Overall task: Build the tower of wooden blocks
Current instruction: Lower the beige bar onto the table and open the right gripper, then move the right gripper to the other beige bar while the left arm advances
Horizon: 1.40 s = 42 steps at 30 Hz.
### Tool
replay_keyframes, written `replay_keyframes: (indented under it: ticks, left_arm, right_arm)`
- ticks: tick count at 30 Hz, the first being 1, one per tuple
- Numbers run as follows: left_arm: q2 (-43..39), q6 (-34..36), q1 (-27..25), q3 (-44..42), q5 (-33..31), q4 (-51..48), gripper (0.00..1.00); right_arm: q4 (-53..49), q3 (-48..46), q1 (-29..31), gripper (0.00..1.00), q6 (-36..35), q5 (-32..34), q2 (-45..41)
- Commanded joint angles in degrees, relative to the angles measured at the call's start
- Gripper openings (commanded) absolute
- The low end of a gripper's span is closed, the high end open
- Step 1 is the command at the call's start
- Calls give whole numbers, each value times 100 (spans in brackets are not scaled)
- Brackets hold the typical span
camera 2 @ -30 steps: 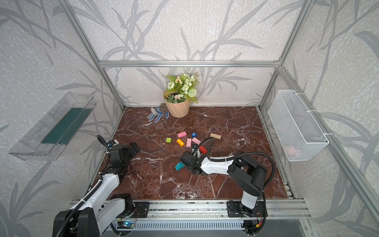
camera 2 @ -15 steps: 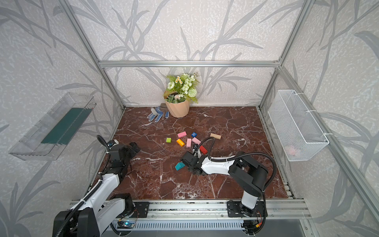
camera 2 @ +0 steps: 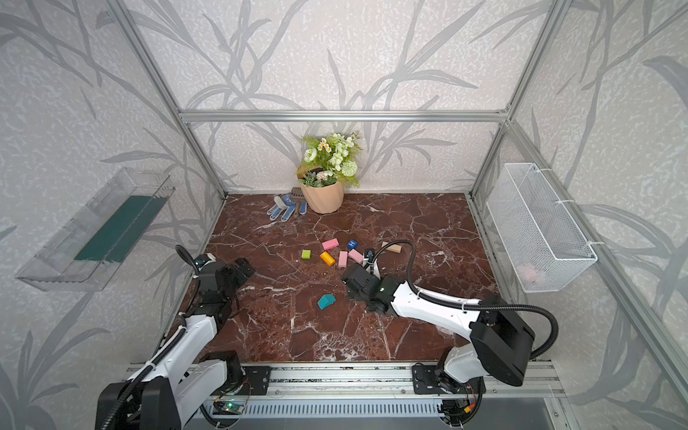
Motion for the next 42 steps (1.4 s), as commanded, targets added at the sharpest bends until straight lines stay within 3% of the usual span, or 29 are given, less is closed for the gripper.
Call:
replay_keyframes:
  ticks: [1,4,7,8,12,16,21,27,30,33,36,42]
  left_arm:
    - [-14,-80,-13,160,-51,-74,99]
    - [-14,-84,-12,155,-73,-74,99]
    - [25,-84,-13,177,-78,-91,99]
    - [38,-84,-13,188,-60,-87,99]
    - [37,-75,-13,182,-42,-81,99]
    - [54,-84,-13,188,-64,-87,99]
    - [50,-43,-13,175,33,-29,99]
    - [-355,381,-42,-230,910,845,99]
    - [-725,752,-421,-427,911,1113,99]
    - [-847,1375,-1162,-511,595,1403,99]
    - [-476,1804,-1620,-336,615,1536,99]
    - [982,2087,-1763,365,1857,1730,99]
  right_arm:
    - [-690,93,-7,99,410,592,-600]
    - [-243,-255,-11,99,21,863,-1237]
    - [-393,-699,-15,99,665,1696,-1983]
    - [-25,-1019,-10,99,461,1812,-2279]
    - [825,-1796,-306,99,-571,1111,-3188]
    - [340,-1674,-1250,99,-566,68,-3268]
    - [186,-1398,-2468,99,-837,-863,-2281]
    - [2,-338,-2910,99,-1405,-515,-792]
    - [46,178,-2958,99,-1425,-613,-101]
    - [-25,750,-2972,99,-1325,-830,639]
    - [-375,1469,-2972,99,-1287,-970,1447]
    - [-1055,2754,-3027,99,-1435,-1189,2830]
